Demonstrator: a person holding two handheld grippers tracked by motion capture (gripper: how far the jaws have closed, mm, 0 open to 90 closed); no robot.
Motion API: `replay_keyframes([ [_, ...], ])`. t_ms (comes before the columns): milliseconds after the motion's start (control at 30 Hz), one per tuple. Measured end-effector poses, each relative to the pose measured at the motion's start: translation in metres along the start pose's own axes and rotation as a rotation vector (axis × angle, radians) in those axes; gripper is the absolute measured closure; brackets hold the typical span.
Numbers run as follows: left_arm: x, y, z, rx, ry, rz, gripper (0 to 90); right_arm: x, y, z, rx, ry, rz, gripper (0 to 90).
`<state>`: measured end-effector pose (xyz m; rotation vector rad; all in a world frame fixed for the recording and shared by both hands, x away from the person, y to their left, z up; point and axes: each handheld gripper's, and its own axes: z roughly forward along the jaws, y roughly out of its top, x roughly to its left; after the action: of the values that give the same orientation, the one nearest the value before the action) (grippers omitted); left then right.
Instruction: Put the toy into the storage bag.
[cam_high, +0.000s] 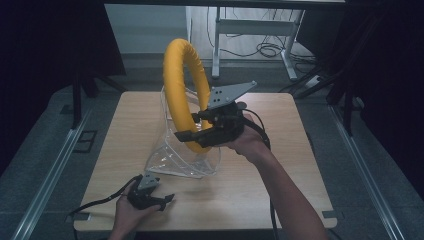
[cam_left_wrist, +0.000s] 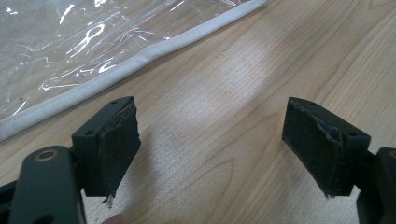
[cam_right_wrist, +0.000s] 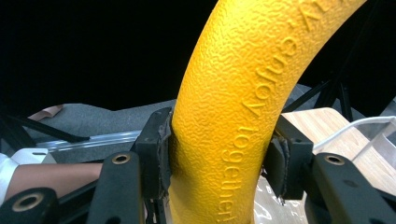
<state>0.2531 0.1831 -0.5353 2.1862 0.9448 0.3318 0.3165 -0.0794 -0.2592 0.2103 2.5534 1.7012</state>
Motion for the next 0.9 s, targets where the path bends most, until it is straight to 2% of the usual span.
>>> replay_keyframes([
  [200, 0.0, 0.0, 0.0, -0.001, 0.0, 0.001, 18.8, 0.002, 0.002, 0.008, 0.004, 0.025, -0.008, 48.9],
  [433, 0.0, 0.0, -0.001, -0.003, 0.0, 0.0, 18.8, 0.001, 0.0, 0.016, 0.009, 0.06, 0.006, 48.9],
  [900, 0.0, 0.0, 0.0, 0.003, -0.002, 0.0, 18.8, -0.004, -0.006, 0.02, 0.021, 0.101, 0.019, 48.9],
])
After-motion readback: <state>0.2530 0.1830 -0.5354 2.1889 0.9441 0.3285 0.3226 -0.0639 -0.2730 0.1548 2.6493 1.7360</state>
